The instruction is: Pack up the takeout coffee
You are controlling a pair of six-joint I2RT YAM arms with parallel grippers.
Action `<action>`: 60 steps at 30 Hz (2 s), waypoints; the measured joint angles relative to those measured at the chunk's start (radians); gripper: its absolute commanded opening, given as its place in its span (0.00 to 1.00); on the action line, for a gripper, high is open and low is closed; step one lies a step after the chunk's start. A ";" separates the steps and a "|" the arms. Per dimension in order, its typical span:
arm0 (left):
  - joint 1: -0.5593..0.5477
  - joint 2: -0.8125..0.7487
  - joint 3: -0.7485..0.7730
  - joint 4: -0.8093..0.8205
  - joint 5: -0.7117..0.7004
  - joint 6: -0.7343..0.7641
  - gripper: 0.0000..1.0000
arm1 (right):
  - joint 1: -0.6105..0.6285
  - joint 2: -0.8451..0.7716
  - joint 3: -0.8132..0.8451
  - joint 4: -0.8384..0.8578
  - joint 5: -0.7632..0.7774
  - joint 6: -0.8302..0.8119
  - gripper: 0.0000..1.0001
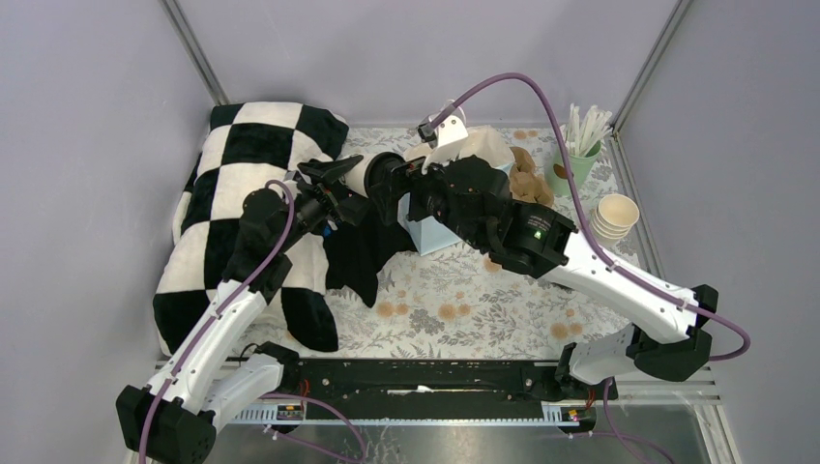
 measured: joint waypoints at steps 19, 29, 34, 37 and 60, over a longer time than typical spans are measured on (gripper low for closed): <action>0.010 -0.011 -0.010 0.017 -0.005 -0.011 0.51 | 0.000 0.026 -0.002 0.058 0.022 -0.005 0.88; 0.014 -0.012 -0.030 0.024 -0.015 -0.018 0.51 | 0.000 0.047 0.005 0.058 0.029 -0.011 0.77; 0.015 -0.015 -0.032 0.030 -0.021 -0.019 0.53 | 0.000 0.051 0.008 0.059 0.044 -0.031 0.66; 0.015 -0.015 -0.032 0.032 -0.023 -0.021 0.55 | 0.000 0.052 0.008 0.065 0.044 -0.039 0.65; 0.070 0.003 0.095 -0.386 0.159 0.192 0.96 | -0.007 -0.024 0.093 -0.061 0.225 -0.267 0.62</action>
